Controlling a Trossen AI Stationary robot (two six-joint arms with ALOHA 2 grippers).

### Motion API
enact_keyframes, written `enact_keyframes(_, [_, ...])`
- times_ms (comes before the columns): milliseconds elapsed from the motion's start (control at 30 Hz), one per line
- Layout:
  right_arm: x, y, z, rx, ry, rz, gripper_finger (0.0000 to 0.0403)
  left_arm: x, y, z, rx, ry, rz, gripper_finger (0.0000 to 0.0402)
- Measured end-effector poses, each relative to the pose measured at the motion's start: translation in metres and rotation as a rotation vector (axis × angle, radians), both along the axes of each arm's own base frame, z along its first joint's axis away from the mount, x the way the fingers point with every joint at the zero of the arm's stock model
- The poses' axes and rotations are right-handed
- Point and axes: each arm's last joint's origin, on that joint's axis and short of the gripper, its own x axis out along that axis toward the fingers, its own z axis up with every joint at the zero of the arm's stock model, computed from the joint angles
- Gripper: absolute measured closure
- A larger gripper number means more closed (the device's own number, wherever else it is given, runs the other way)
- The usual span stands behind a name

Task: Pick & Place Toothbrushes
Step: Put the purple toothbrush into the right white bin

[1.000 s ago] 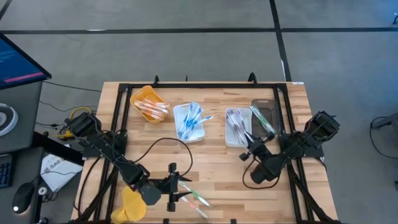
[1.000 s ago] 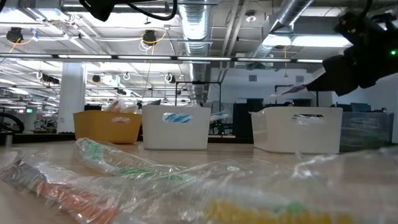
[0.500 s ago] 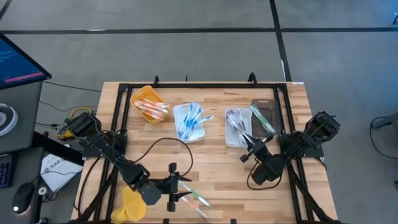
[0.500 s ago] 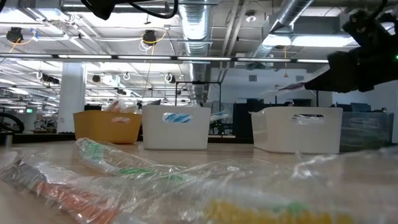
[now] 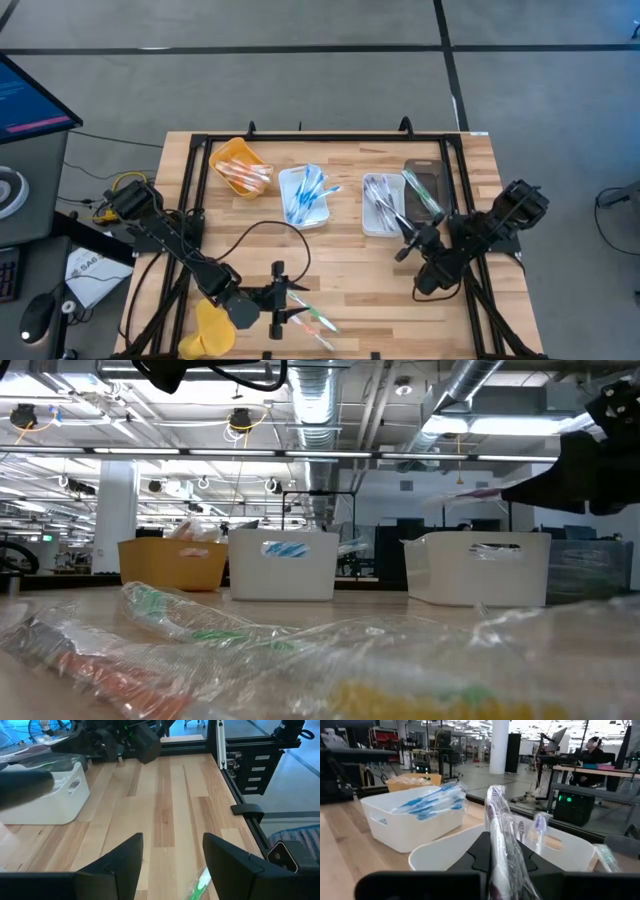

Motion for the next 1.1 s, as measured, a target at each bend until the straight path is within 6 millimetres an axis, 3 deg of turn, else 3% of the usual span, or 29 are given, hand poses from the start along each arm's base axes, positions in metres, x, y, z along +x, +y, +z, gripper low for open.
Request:
enact_keyframes(733, [0.005, 0.003, -0.002, 0.062, -0.079, -0.003, 0.0377, 0.0, 0.0, 0.0, -0.001, 0.0, 0.0, 0.0202])
enact_keyframes(1100, [0.023, -0.005, -0.005, 0.22, -0.072, -0.154, 0.0368, 0.0, 0.0, 0.0, -0.001, 0.0, 0.0, 0.0202])
